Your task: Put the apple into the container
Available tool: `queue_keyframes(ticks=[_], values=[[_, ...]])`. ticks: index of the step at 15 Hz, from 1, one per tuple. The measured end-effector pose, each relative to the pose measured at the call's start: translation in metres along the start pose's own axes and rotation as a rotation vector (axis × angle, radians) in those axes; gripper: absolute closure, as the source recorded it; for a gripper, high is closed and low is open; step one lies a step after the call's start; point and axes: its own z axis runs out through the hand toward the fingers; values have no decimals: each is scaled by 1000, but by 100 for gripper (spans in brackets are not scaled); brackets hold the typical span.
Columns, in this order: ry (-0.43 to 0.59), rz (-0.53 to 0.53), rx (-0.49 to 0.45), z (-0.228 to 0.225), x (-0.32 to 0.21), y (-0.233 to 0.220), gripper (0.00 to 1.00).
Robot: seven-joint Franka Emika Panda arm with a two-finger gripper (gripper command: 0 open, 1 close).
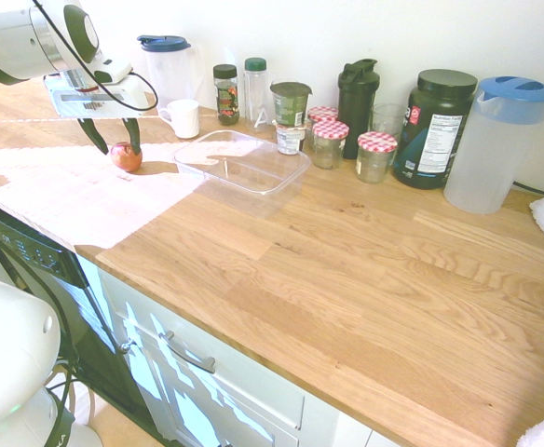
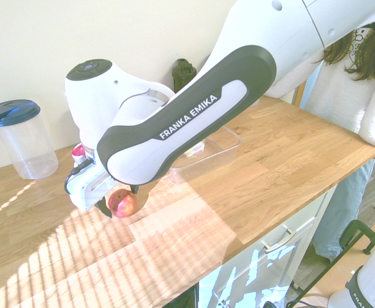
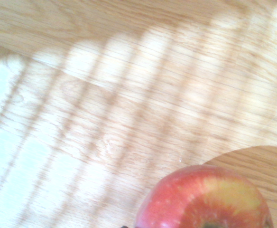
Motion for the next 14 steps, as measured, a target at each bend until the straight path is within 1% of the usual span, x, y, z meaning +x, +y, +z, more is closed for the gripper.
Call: queue_keyframes(ticks=[6,9,11,14], values=[[1,6,2,1,2,-2,100],[10,33,10,-2,17,1,100],[23,58,32,-13,34,0,100],[34,105,65,-42,62,3,100]])
